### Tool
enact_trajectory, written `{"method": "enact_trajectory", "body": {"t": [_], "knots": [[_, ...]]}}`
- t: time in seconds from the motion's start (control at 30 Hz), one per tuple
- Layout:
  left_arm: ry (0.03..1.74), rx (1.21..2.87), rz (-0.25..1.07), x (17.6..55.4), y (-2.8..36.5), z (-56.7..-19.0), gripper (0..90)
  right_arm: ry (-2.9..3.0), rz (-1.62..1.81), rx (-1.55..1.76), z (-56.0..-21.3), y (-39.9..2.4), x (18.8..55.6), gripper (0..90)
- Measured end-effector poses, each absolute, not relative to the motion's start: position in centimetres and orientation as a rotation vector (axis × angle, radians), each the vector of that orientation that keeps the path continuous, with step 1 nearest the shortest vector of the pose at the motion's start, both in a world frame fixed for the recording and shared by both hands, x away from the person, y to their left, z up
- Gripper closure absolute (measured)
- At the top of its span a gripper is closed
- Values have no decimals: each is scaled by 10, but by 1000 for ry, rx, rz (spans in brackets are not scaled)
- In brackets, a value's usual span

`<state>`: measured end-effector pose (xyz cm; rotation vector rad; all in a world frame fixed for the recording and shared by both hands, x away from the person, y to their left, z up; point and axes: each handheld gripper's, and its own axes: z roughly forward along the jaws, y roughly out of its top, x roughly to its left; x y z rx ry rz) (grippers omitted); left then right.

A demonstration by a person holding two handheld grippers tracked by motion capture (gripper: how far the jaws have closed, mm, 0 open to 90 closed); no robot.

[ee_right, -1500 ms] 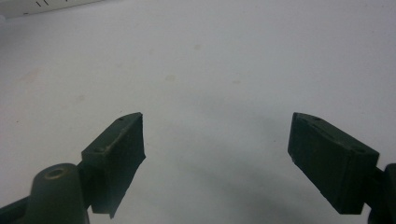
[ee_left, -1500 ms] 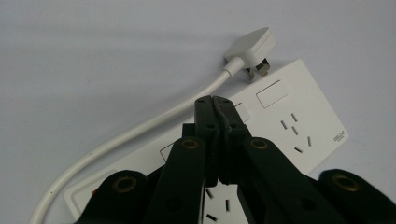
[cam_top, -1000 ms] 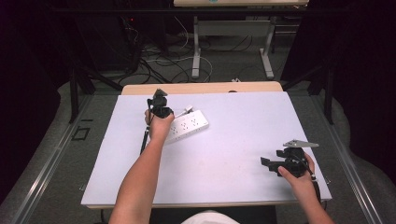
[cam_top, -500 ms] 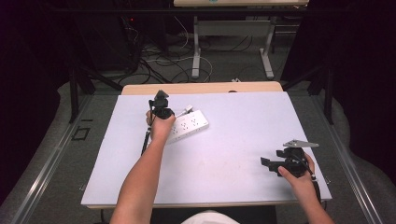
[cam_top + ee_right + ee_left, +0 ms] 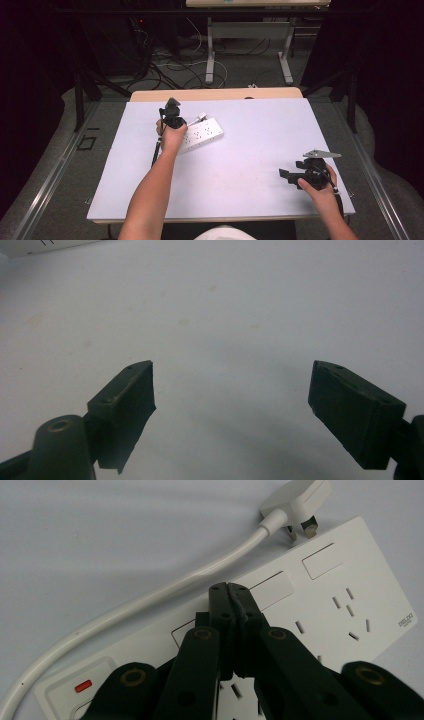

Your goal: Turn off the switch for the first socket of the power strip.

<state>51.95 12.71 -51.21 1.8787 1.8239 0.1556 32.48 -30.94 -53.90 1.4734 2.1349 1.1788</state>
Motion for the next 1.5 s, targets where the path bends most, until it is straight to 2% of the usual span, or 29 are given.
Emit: {"method": "enact_trajectory", "body": {"t": [0.9, 1.0, 1.13, 1.5], "knots": [[1811, 1893, 203, 517, 124, -514, 900, 2141, 1177, 1474, -539, -309, 325, 180], [1791, 1869, 171, 516, 122, -517, 900, 2140, 1177, 1474, -539, -309, 325, 180], [1772, 1919, 239, 515, 114, -516, 900, 2138, 1177, 1477, -539, -309, 325, 180], [1775, 1900, 209, 516, 117, -517, 900, 2138, 1176, 1474, -539, -310, 325, 180]]}}
